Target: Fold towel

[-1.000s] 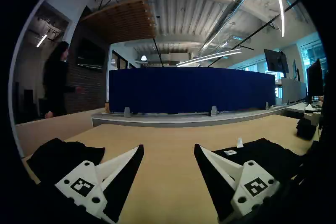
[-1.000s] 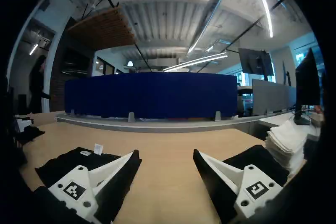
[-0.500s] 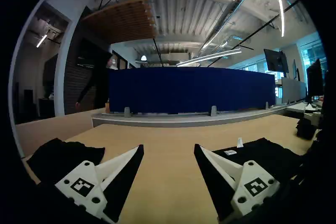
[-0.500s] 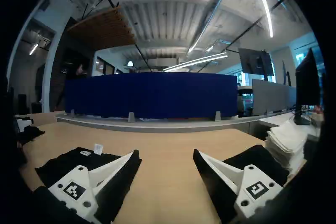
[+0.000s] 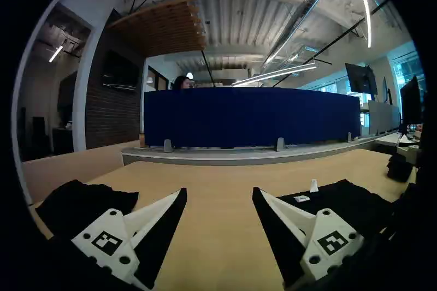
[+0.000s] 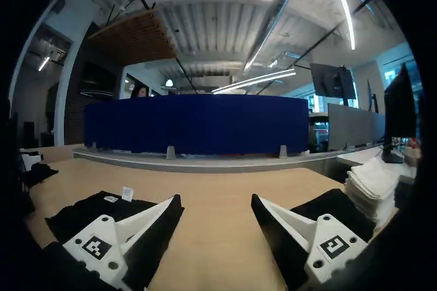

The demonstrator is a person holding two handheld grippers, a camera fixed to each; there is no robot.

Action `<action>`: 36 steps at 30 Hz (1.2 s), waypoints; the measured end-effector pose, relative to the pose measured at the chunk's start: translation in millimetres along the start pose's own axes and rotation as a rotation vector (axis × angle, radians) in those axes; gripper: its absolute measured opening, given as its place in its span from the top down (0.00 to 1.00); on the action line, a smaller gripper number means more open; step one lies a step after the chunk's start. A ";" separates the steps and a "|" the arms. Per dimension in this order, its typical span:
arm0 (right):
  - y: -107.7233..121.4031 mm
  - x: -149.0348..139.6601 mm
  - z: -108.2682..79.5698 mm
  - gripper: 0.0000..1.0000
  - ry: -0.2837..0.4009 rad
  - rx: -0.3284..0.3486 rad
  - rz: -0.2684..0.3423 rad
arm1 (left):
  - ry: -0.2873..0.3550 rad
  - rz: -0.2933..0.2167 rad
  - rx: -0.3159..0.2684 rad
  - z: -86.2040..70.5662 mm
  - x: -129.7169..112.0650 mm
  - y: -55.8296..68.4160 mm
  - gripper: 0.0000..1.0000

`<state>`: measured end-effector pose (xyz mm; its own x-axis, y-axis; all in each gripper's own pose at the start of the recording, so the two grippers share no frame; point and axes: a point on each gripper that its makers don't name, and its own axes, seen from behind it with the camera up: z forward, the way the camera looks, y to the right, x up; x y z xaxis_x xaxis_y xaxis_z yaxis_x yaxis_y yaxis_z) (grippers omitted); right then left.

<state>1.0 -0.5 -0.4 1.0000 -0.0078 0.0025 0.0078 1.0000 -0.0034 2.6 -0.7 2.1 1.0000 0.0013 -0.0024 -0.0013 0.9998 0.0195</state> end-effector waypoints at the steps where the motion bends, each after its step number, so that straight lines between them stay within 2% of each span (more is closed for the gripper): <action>1: -0.2 -0.6 -0.7 0.00 -0.004 -0.001 -0.004 | 0.003 -0.001 0.001 0.6 1.8 0.3 0.12; 6: -4.1 10.8 -5.6 0.00 -0.016 0.004 -0.029 | 0.020 -0.014 -0.007 2.6 19.9 2.9 0.12; 12: -9.3 53.4 -11.7 0.00 0.012 0.003 -0.017 | 0.025 -0.035 -0.017 3.5 53.0 4.8 0.12; 17: -11.2 89.1 -13.0 0.00 0.012 0.004 -0.020 | 0.032 -0.039 -0.016 1.6 89.9 3.1 0.12; 26: -6.5 159.4 -16.6 0.00 0.034 -0.030 -0.031 | 0.020 -0.041 -0.034 -3.4 148.8 8.4 0.12; 30: -8.1 177.9 -17.7 0.00 0.030 -0.032 -0.036 | 0.002 -0.038 -0.044 -3.6 165.5 10.3 0.12; 36: -18.1 201.8 -17.8 0.00 0.026 0.001 -0.043 | -0.028 -0.034 -0.085 -6.4 184.1 17.6 0.12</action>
<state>202.8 -20.2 -17.6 0.9984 -0.0508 -0.0235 0.0508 0.9987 -0.0034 186.7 17.3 -4.4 0.9991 -0.0320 0.0262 0.0337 0.9973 -0.0650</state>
